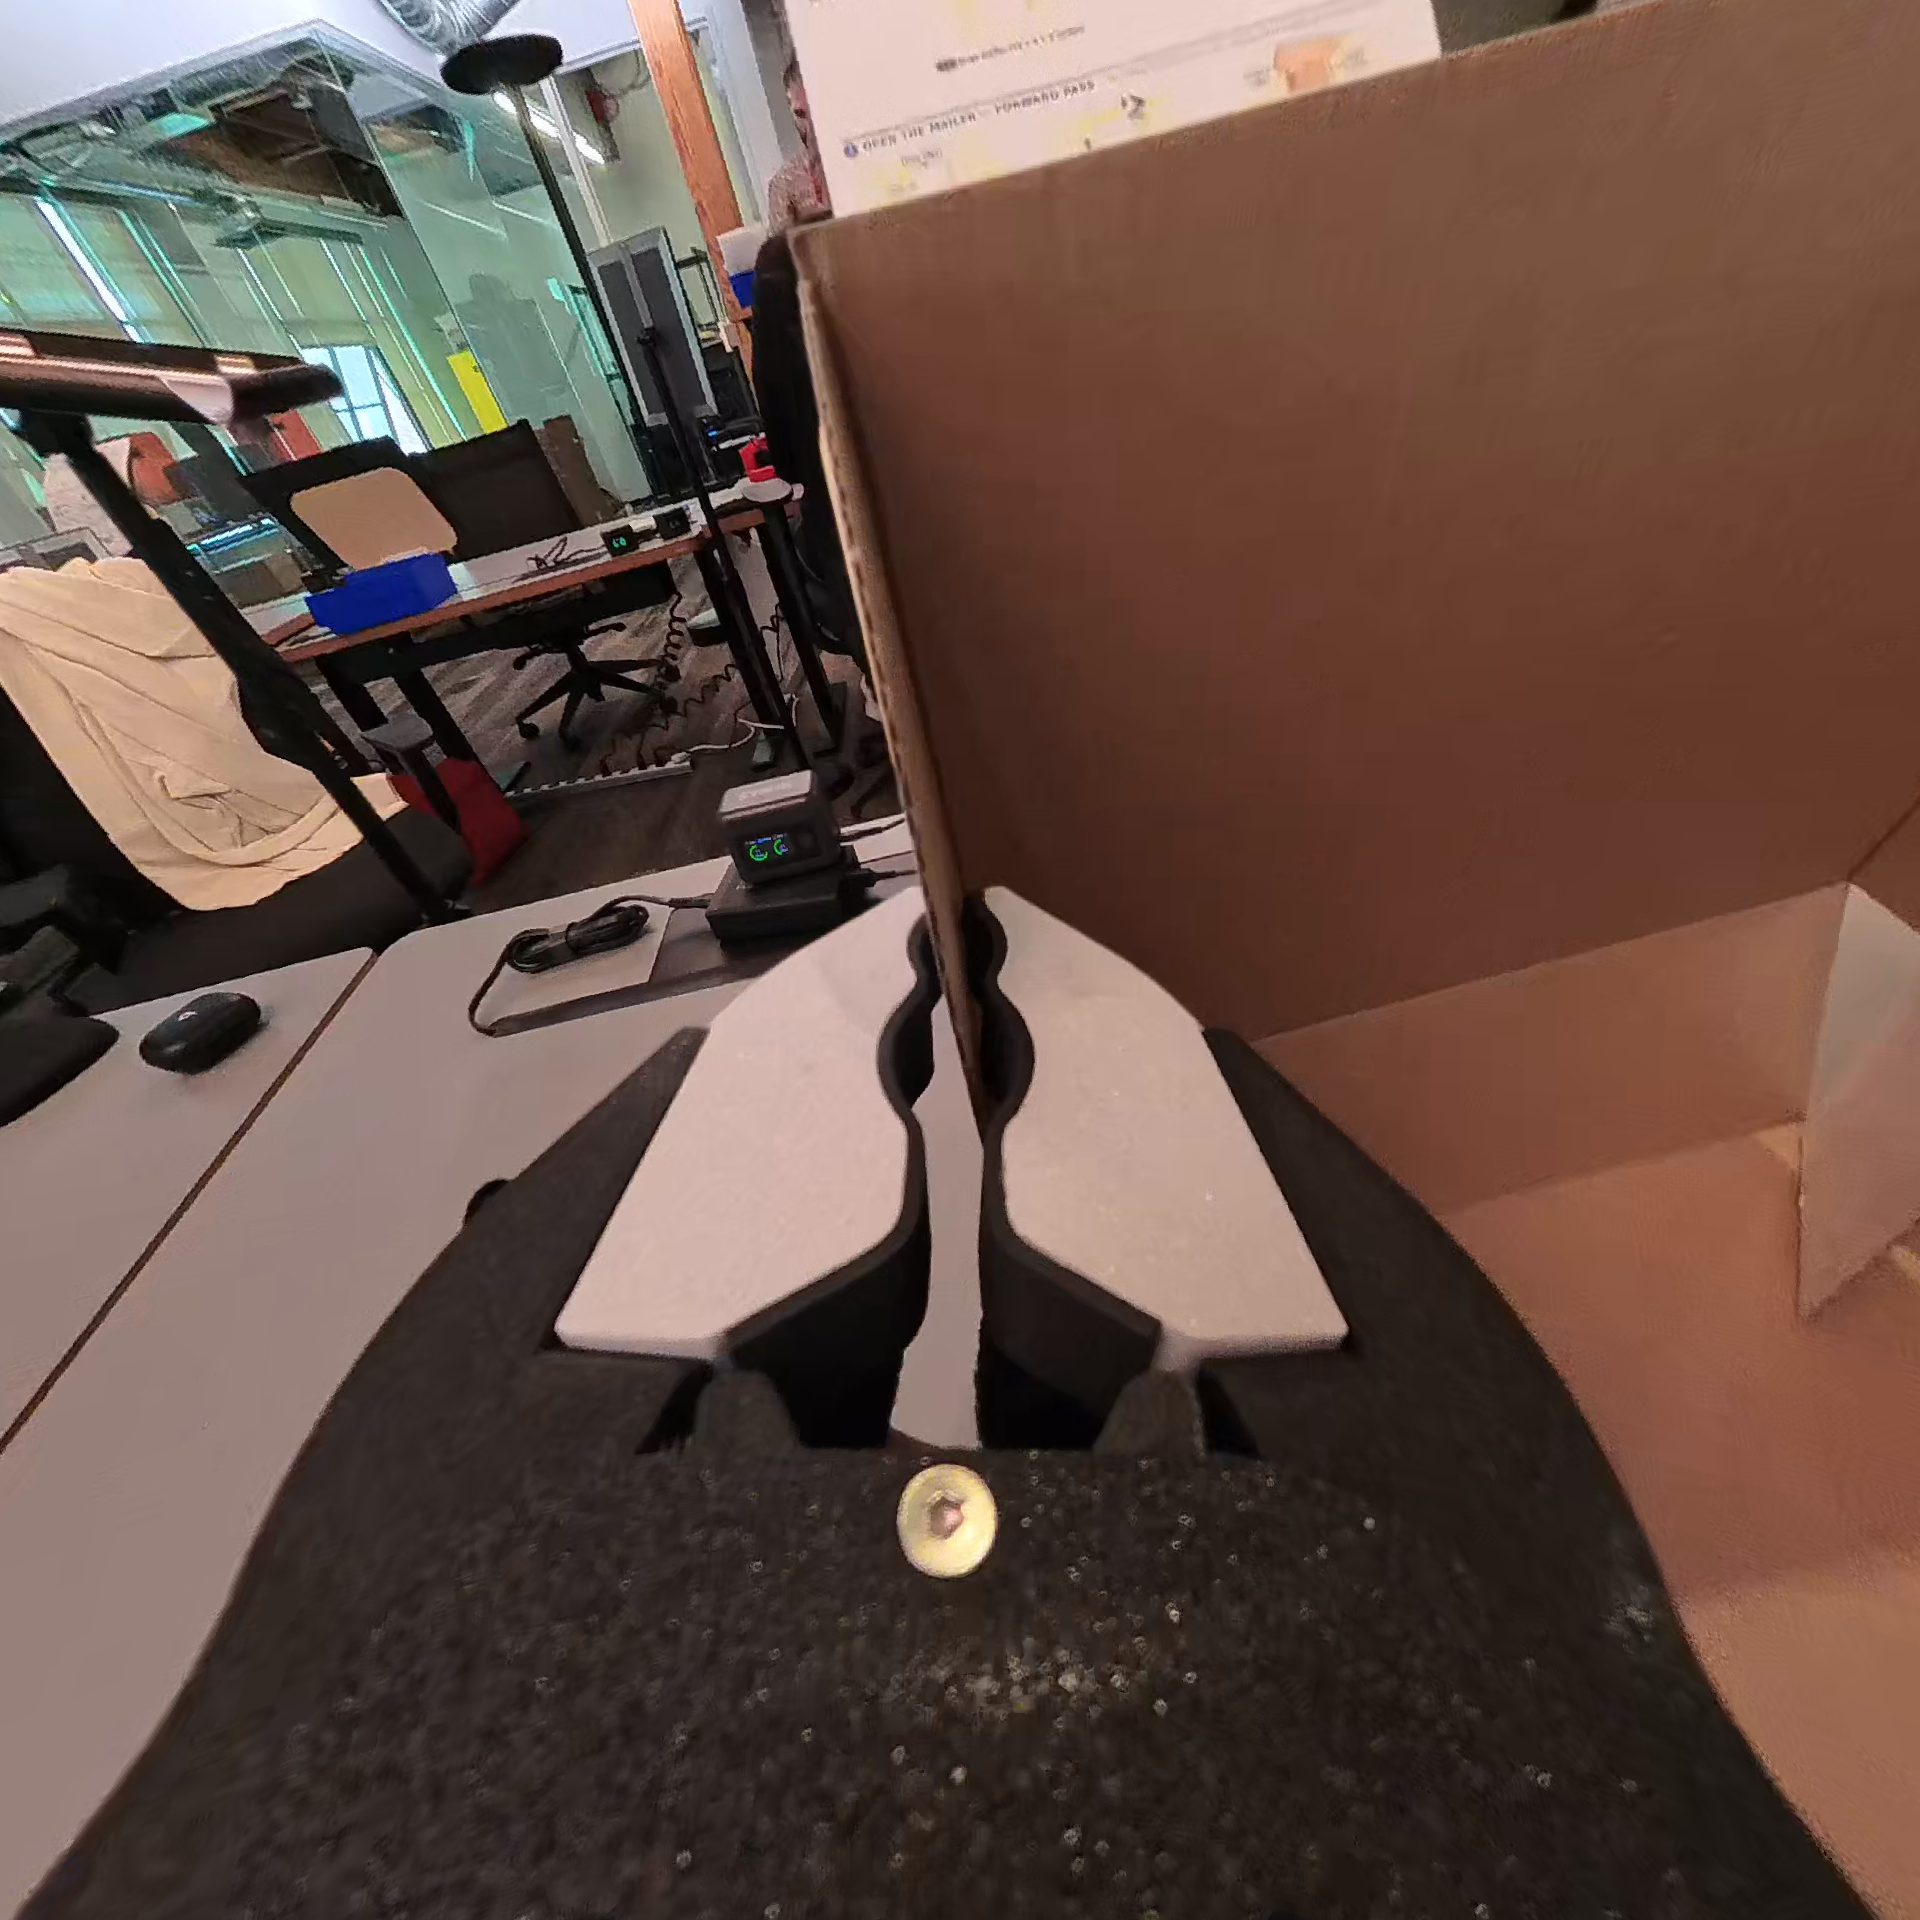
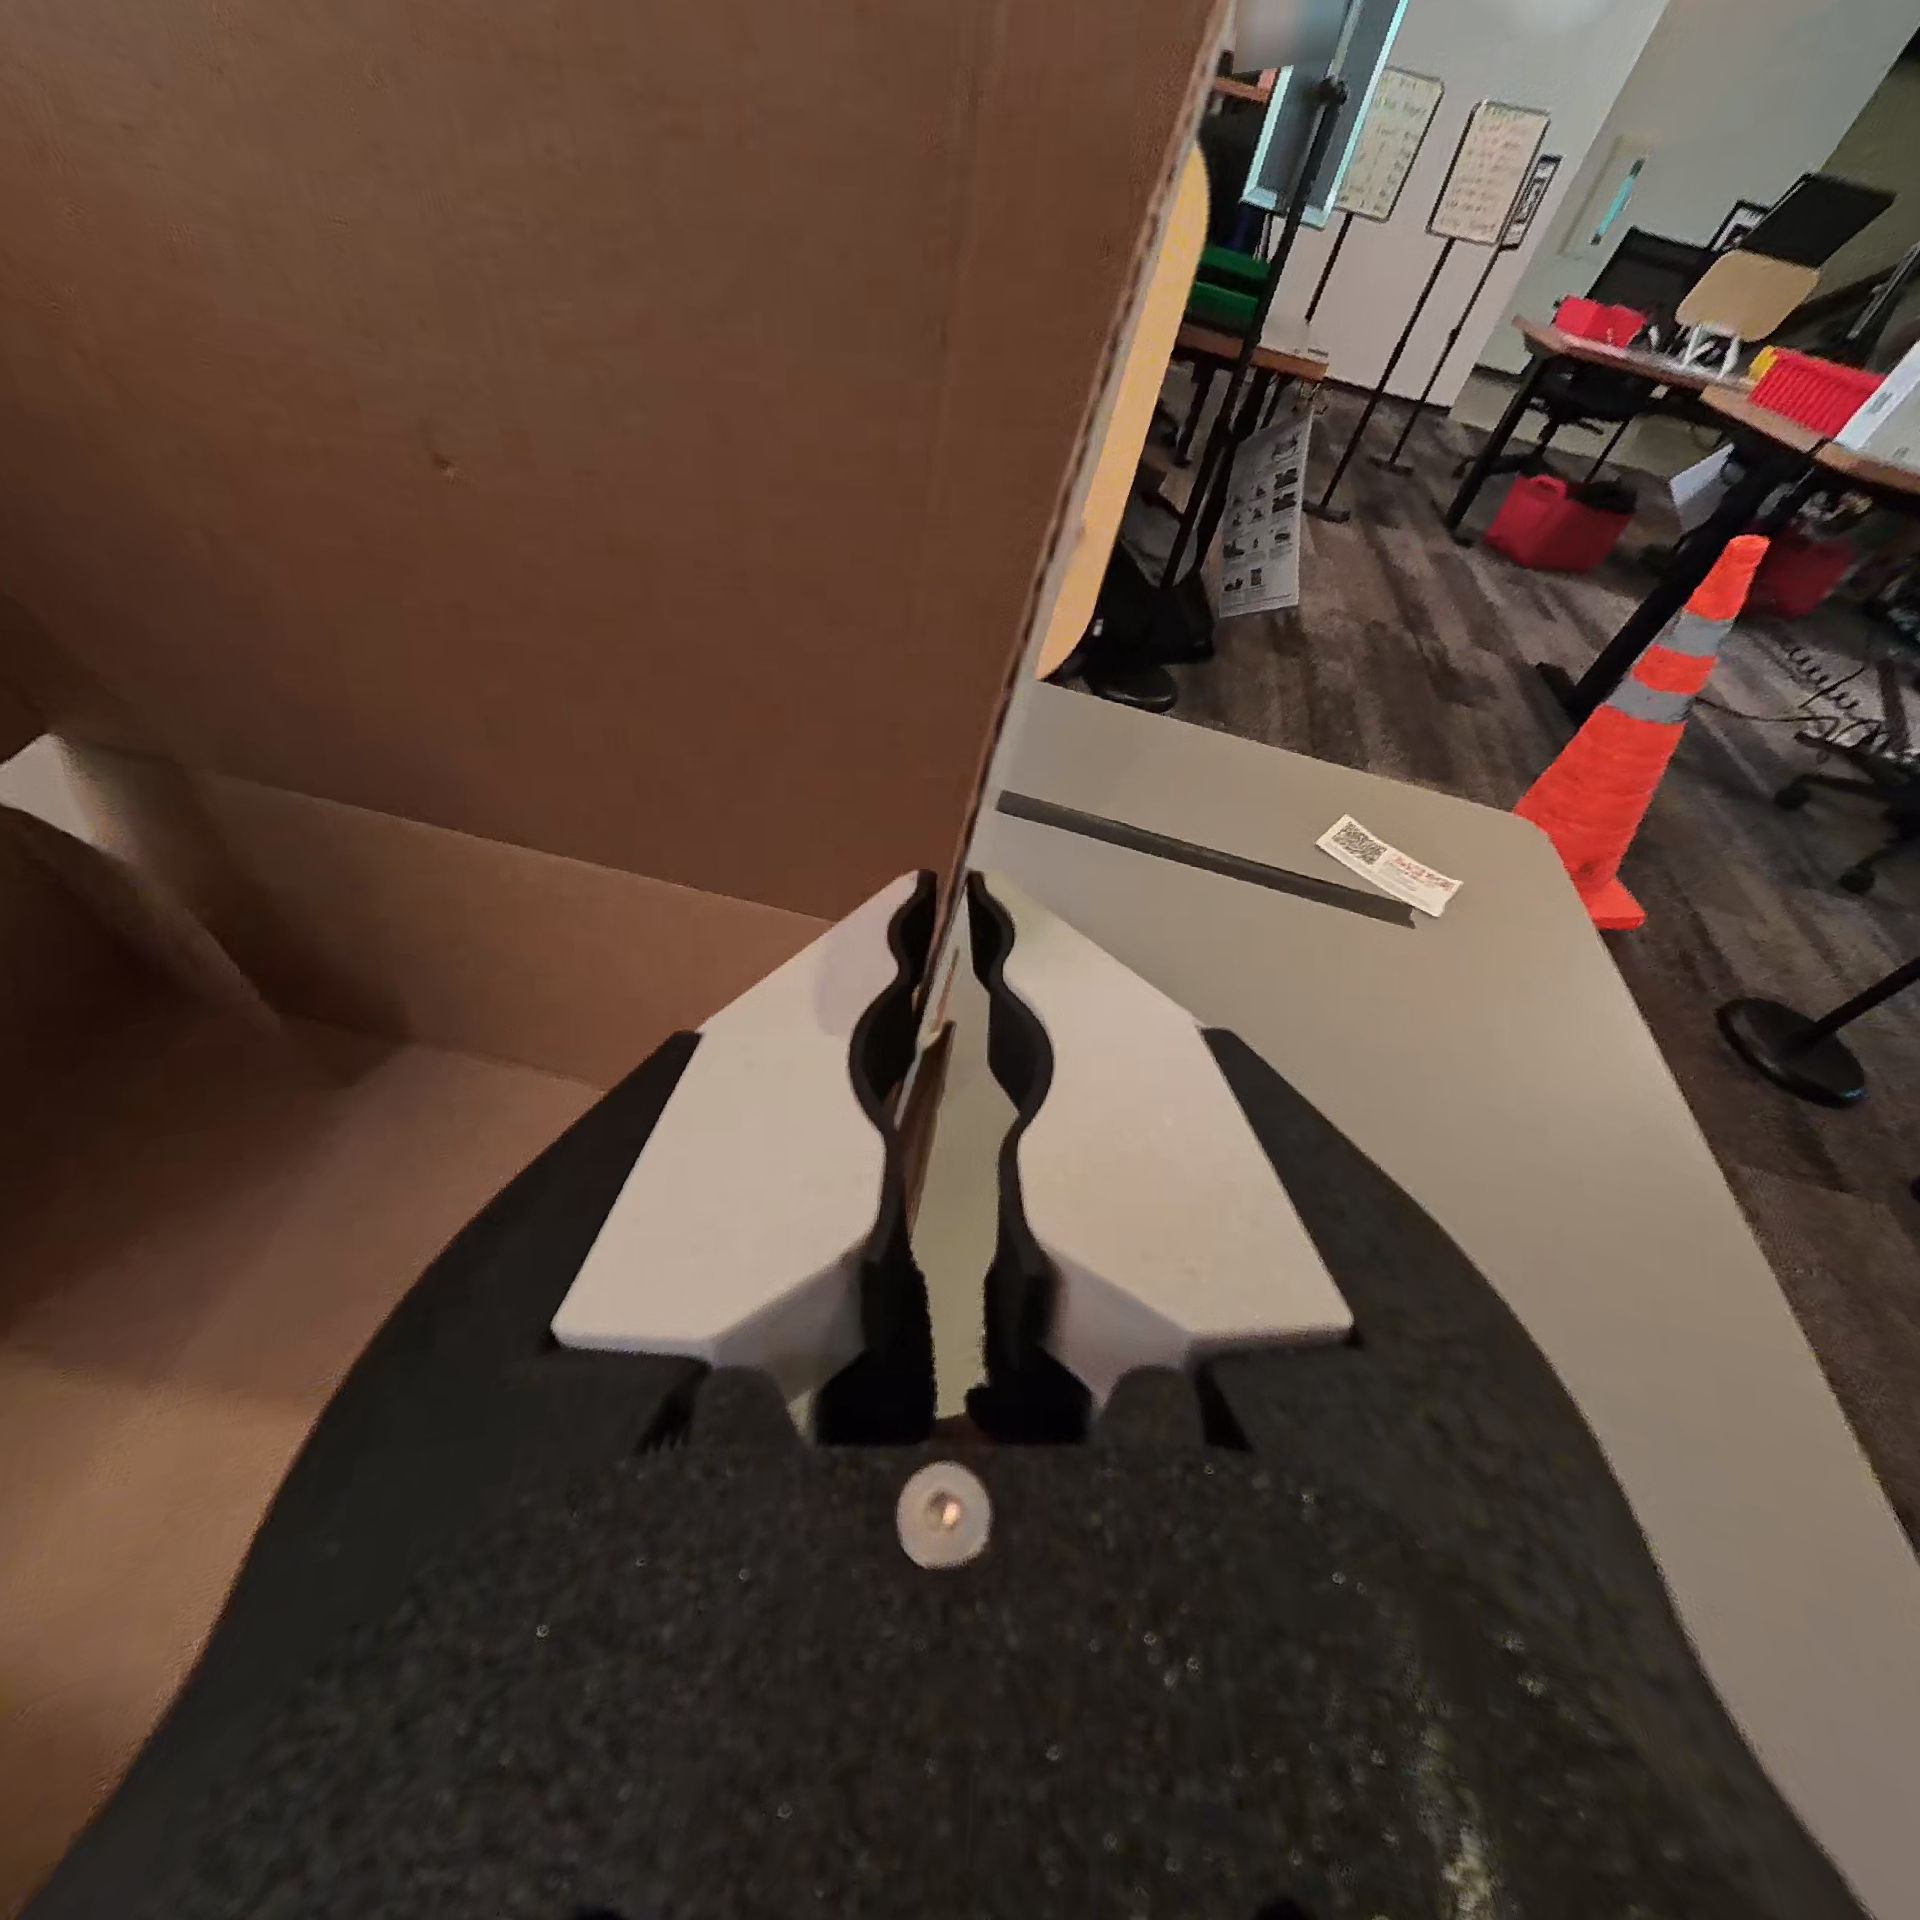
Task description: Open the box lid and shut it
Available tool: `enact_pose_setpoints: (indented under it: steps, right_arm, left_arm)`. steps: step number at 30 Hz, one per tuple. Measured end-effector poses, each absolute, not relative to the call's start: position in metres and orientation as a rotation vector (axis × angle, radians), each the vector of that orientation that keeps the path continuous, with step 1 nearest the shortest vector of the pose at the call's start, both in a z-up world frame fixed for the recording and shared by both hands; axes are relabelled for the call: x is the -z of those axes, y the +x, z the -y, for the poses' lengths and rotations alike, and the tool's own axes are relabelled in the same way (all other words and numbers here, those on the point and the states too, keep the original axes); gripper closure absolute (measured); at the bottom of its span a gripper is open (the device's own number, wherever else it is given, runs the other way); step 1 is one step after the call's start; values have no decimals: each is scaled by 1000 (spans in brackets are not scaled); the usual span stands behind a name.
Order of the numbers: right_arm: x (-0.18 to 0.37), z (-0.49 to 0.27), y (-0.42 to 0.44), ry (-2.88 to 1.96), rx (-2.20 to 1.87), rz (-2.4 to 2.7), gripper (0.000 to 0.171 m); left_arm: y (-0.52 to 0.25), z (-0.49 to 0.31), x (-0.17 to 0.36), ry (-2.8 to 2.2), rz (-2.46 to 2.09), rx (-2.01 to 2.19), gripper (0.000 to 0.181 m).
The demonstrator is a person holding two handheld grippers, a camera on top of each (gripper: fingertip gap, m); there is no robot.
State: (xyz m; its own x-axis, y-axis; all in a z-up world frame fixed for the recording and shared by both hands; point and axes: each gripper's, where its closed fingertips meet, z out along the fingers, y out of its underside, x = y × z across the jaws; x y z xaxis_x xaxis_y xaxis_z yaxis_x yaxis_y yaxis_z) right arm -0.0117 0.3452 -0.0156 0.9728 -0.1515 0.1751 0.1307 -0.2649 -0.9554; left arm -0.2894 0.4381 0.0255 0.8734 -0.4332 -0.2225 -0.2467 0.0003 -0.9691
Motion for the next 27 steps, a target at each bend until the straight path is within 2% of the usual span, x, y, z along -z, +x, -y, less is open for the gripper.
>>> enact_pose_setpoints:
  steps: [3,5,7,9,11,14,18,22,25,27]
  right_arm:
    - [14,-346,-15,-1839,170,5,162]
    - [7,-335,-9,-1857,214,14,151]
    - [-27,-310,-11,-1779,296,22,142]
    - [-65,-286,-53,-1678,279,149,143]
    - [-70,-282,-138,-1677,14,385,145]
    - [-8,-309,-225,-1844,-266,732,140]
    - [99,-387,-234,-2086,-226,912,137]
    - [135,-429,-229,-2139,-135,898,143]
    - [149,-444,-220,-2161,-23,862,165]
    - [152,-451,-216,-2144,39,836,171]
  left_arm:
    - [-292,-440,-22,-1605,-562,143,179]
    - [-293,-440,-21,-1607,-563,128,179]
    - [-292,-439,-21,-1608,-566,117,179]
    - [-291,-438,-21,-1607,-572,97,178]
    - [-290,-437,-21,-1610,-578,93,178]
    - [-288,-437,-21,-1621,-576,117,179]
    - [-287,-434,-21,-1624,-584,114,178]
    - [-288,-433,-20,-1635,-572,141,179]
    - [-287,-434,-20,-1642,-560,163,179]
    - [-286,-431,-21,-1644,-558,180,179]
